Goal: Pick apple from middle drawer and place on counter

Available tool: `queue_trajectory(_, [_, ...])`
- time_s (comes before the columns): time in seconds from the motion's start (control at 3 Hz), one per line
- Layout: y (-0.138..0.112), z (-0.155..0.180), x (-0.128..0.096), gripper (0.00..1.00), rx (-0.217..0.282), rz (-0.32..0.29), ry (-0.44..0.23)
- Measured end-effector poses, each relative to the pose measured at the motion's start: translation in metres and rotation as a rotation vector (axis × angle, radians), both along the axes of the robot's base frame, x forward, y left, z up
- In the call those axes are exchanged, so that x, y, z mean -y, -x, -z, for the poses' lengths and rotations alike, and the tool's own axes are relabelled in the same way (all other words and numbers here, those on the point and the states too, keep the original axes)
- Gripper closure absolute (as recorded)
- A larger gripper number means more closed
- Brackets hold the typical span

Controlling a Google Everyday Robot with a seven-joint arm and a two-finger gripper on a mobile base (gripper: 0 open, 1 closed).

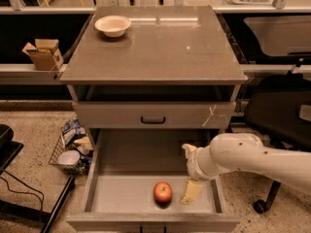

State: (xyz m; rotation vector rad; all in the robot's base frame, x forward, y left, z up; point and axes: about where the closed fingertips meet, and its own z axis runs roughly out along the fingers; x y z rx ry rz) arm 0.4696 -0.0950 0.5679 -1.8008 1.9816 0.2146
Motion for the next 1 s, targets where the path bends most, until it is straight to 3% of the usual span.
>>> queue_trajectory(0.33, [-0.013,0.066,-0.024,0.0,-0.062,-0.043,-0.061])
queue_trajectory(1.0, [-0.025,0.128,-0.057,0.0,-0.116,-0.105,-0.103])
